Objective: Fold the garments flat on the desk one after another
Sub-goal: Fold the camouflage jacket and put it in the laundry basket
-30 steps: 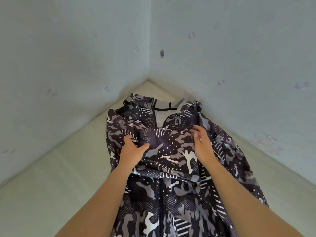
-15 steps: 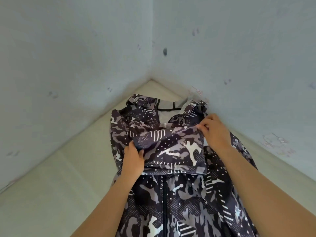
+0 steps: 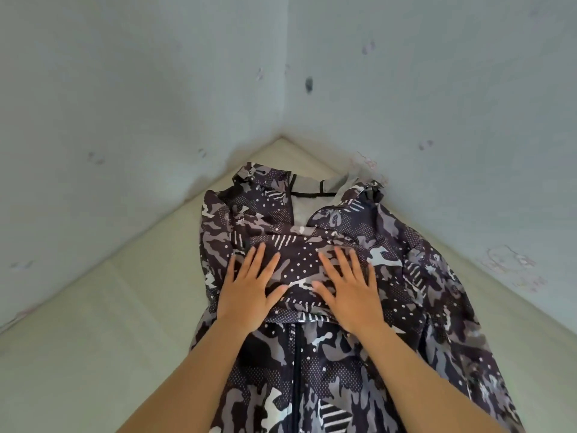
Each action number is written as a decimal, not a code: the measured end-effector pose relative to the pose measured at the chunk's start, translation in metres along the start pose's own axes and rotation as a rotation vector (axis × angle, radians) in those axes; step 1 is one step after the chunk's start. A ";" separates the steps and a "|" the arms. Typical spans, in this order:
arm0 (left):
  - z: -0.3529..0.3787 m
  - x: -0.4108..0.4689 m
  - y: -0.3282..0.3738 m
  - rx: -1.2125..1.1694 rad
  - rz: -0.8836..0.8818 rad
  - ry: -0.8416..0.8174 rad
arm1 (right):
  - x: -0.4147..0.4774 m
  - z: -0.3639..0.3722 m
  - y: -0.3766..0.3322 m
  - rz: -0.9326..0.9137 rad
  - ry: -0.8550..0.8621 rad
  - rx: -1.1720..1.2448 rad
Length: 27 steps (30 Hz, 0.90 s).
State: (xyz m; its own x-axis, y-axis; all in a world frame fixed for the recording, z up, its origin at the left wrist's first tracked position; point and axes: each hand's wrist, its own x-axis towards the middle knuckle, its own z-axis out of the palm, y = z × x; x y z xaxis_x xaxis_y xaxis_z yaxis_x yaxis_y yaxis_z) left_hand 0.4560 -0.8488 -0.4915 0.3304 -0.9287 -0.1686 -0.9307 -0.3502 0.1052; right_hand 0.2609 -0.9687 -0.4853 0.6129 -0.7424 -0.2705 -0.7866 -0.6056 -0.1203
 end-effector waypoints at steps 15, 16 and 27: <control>-0.017 -0.159 -0.037 -0.592 -0.504 0.032 | -0.089 -0.004 -0.116 -0.291 0.139 0.225; -0.017 -0.167 -0.037 -0.596 -0.512 0.036 | -0.103 0.002 -0.126 -0.328 0.149 0.236; -0.044 -0.211 -0.035 -0.738 -0.301 0.162 | -0.196 0.088 -0.199 -0.197 0.032 0.048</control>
State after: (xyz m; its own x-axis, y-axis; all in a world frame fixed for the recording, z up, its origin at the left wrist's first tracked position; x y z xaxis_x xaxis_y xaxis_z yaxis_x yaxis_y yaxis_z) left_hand 0.4262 -0.6460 -0.4170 0.6210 -0.7685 -0.1543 -0.4743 -0.5252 0.7065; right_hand 0.2906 -0.6773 -0.4921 0.7570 -0.6197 -0.2069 -0.6531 -0.7264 -0.2140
